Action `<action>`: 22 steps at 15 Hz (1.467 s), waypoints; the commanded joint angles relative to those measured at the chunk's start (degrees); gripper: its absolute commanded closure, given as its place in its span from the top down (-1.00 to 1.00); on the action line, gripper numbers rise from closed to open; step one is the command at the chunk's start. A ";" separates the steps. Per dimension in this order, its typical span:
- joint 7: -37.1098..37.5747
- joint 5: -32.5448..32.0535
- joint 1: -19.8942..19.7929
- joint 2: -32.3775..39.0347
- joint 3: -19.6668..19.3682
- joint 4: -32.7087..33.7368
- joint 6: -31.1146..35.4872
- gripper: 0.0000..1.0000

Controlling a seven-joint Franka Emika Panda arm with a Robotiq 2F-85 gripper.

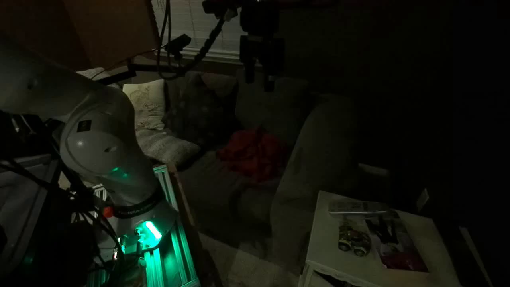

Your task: Put the grey remote control on the right armrest of the sofa.

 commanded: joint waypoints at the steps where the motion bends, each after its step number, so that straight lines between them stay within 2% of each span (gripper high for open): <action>1: 0.28 -0.24 0.59 0.04 -0.42 0.15 -0.19 1.00; 5: 0.28 -0.24 0.59 0.04 -0.42 0.16 -0.19 1.00; 6: 0.48 0.85 0.55 0.89 -1.34 -0.06 2.98 1.00; 9: -4.92 4.00 1.73 3.08 -6.08 -1.21 15.23 1.00; 12: -9.86 6.29 1.47 8.70 -10.60 -0.93 26.83 1.00; 15: -11.53 6.94 0.54 17.04 -12.87 0.97 34.78 1.00; 16: -8.33 6.02 -0.77 20.45 -12.35 1.40 38.31 1.00; 19: 1.87 3.25 -3.87 28.27 -9.70 2.36 41.99 1.00; 22: 10.17 1.18 -5.85 34.60 -8.74 4.20 40.48 1.00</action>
